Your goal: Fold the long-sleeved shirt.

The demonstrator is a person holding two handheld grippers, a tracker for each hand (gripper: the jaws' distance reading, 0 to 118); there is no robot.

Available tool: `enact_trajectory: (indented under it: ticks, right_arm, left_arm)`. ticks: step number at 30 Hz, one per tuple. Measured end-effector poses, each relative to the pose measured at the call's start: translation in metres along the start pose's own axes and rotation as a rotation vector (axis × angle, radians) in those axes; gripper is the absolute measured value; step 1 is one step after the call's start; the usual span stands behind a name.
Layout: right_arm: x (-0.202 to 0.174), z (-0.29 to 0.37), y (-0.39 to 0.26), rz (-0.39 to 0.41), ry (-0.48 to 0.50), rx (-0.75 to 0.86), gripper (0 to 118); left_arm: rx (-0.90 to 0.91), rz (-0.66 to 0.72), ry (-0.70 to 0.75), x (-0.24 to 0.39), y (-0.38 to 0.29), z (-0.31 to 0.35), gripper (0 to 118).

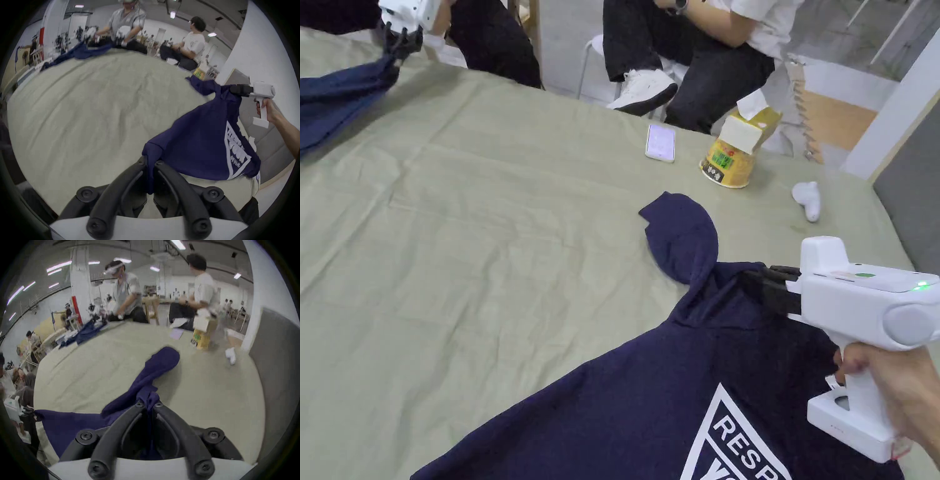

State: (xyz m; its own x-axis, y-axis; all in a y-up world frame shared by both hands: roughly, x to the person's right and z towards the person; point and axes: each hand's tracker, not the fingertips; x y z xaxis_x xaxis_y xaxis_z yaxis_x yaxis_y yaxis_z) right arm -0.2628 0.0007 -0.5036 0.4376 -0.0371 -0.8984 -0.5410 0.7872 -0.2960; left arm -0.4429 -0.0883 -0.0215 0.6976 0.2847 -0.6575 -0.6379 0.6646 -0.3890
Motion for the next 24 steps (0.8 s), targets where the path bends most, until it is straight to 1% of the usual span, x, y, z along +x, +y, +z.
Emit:
enact_trajectory:
  ticks: [2, 4, 6, 8, 10, 11, 13, 16, 21, 23, 24]
  right_arm:
    - [-0.007, 0.042, 0.015, 0.006, -0.038, 0.055, 3]
    - [-0.011, 0.086, 0.027, -0.019, -0.038, 0.132, 3]
    - [-0.016, 0.127, 0.042, -0.05, -0.075, 0.209, 3]
    - [-0.021, 0.171, 0.055, -0.063, -0.091, 0.293, 3]
    - [-0.029, 0.208, 0.071, -0.041, -0.147, 0.34, 3]
    - [-0.033, 0.227, 0.079, -0.028, -0.167, 0.376, 3]
    - [-0.039, 0.261, 0.093, -0.051, -0.171, 0.434, 3]
    - [-0.052, 0.309, 0.116, -0.022, -0.223, 0.522, 3]
    - [-0.067, 0.369, 0.157, -0.021, -0.239, 0.608, 3]
    - [-0.073, 0.389, 0.176, -0.013, -0.284, 0.643, 3]
    - [-0.074, 0.398, 0.185, -0.015, -0.291, 0.655, 3]
  left_arm:
    - [0.061, -0.039, -0.033, 0.002, 0.018, 0.017, 7]
    - [0.142, -0.104, -0.035, 0.013, 0.039, 0.033, 7]
    - [0.209, -0.154, -0.053, 0.019, 0.06, 0.052, 7]
    - [0.272, -0.116, -0.088, 0.023, 0.09, 0.069, 7]
    - [0.342, -0.1, -0.11, 0.026, 0.12, 0.089, 7]
    - [0.377, -0.124, -0.109, 0.03, 0.137, 0.1, 7]
    - [0.455, -0.127, -0.119, 0.037, 0.169, 0.123, 7]
    - [0.56, -0.118, -0.17, 0.048, 0.216, 0.161, 7]
    - [0.695, -0.194, -0.142, 0.075, 0.285, 0.22, 7]
    - [0.742, -0.221, -0.128, 0.085, 0.31, 0.24, 7]
    - [0.748, -0.229, -0.132, 0.089, 0.323, 0.25, 7]
